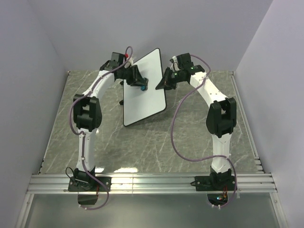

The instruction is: Erase the whiteboard

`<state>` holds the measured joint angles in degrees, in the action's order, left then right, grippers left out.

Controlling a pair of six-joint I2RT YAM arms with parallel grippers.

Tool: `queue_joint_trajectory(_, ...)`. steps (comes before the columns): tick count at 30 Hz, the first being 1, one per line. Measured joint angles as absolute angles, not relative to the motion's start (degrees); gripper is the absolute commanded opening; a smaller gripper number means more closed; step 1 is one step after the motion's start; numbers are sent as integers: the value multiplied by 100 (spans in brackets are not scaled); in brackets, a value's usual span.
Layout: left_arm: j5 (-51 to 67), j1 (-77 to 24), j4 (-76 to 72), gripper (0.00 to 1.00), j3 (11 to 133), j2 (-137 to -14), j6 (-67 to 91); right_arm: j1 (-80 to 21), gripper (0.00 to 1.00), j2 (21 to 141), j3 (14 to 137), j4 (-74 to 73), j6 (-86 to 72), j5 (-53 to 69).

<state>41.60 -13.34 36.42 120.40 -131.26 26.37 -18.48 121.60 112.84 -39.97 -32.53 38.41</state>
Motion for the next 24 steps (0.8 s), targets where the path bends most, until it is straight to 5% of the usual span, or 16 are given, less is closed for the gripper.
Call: queue_joint_trajectory(24, 3306, -593, 4204, 0, 12366, -13858, 2316, -1918, 0, 12020, 11126, -4058, -3181, 3736)
